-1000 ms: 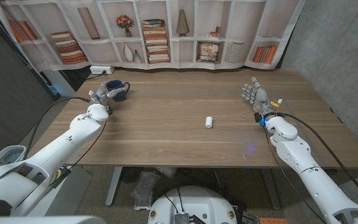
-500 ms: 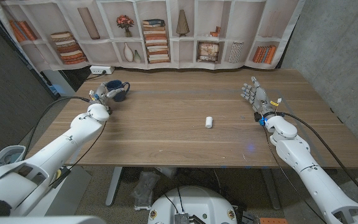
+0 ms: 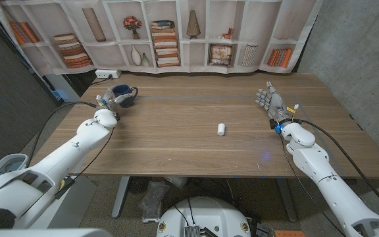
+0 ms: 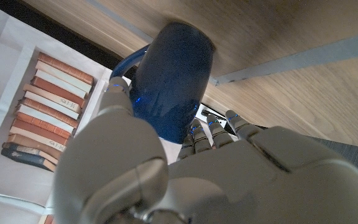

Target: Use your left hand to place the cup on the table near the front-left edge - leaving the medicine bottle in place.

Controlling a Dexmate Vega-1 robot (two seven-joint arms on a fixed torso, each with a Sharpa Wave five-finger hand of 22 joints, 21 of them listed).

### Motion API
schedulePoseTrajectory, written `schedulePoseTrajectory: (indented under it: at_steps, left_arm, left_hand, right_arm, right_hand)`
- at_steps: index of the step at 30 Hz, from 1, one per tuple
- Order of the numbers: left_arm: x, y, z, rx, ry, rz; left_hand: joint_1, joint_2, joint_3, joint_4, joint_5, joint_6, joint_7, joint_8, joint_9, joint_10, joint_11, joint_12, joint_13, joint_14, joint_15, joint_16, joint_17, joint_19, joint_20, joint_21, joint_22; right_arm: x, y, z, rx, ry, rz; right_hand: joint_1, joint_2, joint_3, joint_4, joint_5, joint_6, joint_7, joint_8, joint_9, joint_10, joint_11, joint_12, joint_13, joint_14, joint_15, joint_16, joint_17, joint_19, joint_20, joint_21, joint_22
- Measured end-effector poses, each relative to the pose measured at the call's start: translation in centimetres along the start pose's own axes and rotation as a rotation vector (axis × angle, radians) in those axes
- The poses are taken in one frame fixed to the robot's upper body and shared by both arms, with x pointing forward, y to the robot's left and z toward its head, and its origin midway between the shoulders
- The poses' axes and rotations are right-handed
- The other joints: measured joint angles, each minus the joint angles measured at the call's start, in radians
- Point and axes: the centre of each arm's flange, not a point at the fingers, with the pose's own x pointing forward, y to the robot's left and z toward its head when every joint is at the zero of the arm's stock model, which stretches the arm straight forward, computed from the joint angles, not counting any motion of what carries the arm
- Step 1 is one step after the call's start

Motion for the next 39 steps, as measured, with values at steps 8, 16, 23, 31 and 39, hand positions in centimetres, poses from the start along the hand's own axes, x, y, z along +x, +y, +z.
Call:
schedulePoseTrajectory:
  at_steps: [8, 16, 23, 31, 39]
  left_arm:
    - [0.04, -0.28, 0.25, -0.012, -0.012, -0.004]
    - [0.06, -0.37, 0.36, -0.03, -0.021, -0.011]
    - [0.08, -0.34, 0.36, -0.039, -0.025, -0.014]
    - [0.07, -0.23, 0.17, -0.049, -0.024, -0.012]
    - [0.04, -0.07, -0.06, -0.057, -0.02, -0.007]
  left_hand:
    - [0.024, 0.024, 0.007, 0.001, -0.012, 0.079, -0.011, 0.023, 0.0, 0.054, -0.015, 0.012, 0.0, 0.04, -0.017, 0.004, 0.0, 0.017, -0.001, 0.005, 0.0]
    - [0.044, 0.03, 0.009, -0.001, -0.031, 0.162, -0.021, 0.041, 0.0, 0.136, -0.026, 0.032, 0.0, 0.109, -0.023, 0.016, 0.0, 0.059, -0.004, 0.018, 0.0]
    - [0.06, 0.036, 0.011, 0.0, -0.042, 0.202, -0.013, 0.05, 0.0, 0.179, -0.032, 0.04, 0.0, 0.158, -0.023, 0.025, 0.0, 0.127, -0.004, 0.041, 0.001]
    - [0.079, 0.056, 0.021, -0.01, -0.054, 0.204, -0.011, 0.049, 0.0, 0.197, -0.036, 0.04, 0.0, 0.205, -0.025, 0.033, 0.0, 0.203, -0.005, 0.067, 0.005]
    - [0.079, 0.055, 0.043, -0.031, -0.078, 0.211, -0.011, 0.049, 0.001, 0.23, -0.042, 0.039, 0.005, 0.274, -0.026, 0.041, 0.005, 0.29, 0.002, 0.103, 0.01]
  right_arm:
    - [-0.22, -0.15, -0.02, 0.002, 0.0, -0.003]
    - [-0.3, -0.23, -0.05, 0.006, 0.0, -0.003]
    - [-0.27, -0.24, -0.09, 0.008, 0.001, 0.0]
    - [-0.1, -0.14, -0.06, 0.009, 0.0, 0.003]
    - [0.1, 0.11, -0.08, 0.01, 0.0, 0.009]
  right_hand:
    - [0.0, 0.0, 0.0, 0.0, 0.0, 0.0, 0.0, 0.0, 0.0, 0.0, 0.0, 0.0, 0.0, 0.0, 0.0, 0.0, 0.0, 0.01, 0.001, 0.0, 0.0]
    - [0.0, 0.0, 0.0, 0.0, 0.0, 0.0, 0.0, 0.0, 0.0, 0.006, 0.006, 0.0, 0.0, 0.009, -0.002, 0.0, 0.0, 0.01, 0.001, -0.004, 0.0]
    - [0.0, 0.0, 0.0, 0.0, 0.0, 0.0, 0.0, 0.0, 0.0, 0.006, 0.006, 0.0, 0.0, 0.009, -0.002, 0.0, 0.0, 0.01, 0.001, -0.007, 0.0]
    - [0.0, 0.0, 0.0, 0.0, 0.0, 0.0, 0.0, 0.0, 0.0, 0.005, 0.006, 0.0, 0.0, 0.009, -0.002, 0.0, 0.0, 0.01, 0.001, -0.009, 0.0]
    - [0.0, 0.0, -0.004, 0.004, 0.0, 0.0, 0.0, 0.0, 0.0, 0.005, 0.006, 0.0, 0.0, 0.009, -0.002, 0.0, 0.0, 0.01, 0.001, -0.01, 0.0]
